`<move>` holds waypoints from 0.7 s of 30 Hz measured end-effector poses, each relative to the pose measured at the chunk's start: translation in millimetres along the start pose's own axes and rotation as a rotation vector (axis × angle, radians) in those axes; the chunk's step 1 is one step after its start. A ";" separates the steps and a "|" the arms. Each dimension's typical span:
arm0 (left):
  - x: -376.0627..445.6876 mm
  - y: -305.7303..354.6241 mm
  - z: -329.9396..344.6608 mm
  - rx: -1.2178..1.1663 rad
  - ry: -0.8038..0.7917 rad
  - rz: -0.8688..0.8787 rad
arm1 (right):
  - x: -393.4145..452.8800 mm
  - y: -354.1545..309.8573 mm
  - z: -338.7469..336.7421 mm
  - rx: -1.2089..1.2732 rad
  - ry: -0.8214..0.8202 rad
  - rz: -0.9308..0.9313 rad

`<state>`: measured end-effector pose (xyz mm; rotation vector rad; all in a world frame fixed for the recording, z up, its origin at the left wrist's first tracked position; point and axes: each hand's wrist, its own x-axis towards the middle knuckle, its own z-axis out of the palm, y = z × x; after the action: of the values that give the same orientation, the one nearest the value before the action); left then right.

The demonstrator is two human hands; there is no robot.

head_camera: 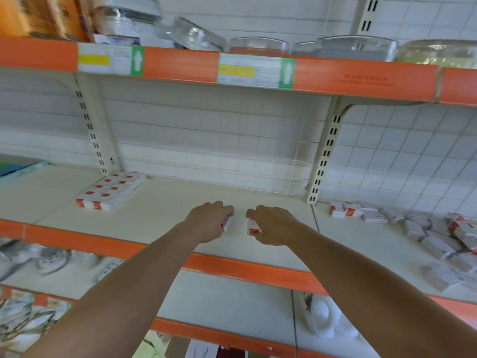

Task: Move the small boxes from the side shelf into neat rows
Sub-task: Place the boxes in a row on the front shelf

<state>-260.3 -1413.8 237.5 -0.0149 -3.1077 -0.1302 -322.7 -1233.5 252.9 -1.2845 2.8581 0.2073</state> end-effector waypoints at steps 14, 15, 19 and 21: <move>-45.3 -90.6 0.2 -0.005 -0.003 -0.078 | 54.3 -90.5 -3.6 -0.025 0.001 -0.088; -45.1 -96.0 0.1 -0.007 -0.003 -0.088 | 59.6 -94.4 -3.4 -0.031 -0.003 -0.099; -40.8 -113.2 -1.9 -0.025 -0.002 -0.120 | 81.8 -102.7 -2.8 -0.047 0.002 -0.141; -38.2 -121.0 -2.3 -0.031 -0.010 -0.133 | 93.1 -104.7 -3.6 -0.045 -0.002 -0.159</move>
<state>-223.4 -1534.9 228.5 0.1909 -3.1150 -0.1821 -306.6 -1371.9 238.9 -1.5105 2.7472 0.2726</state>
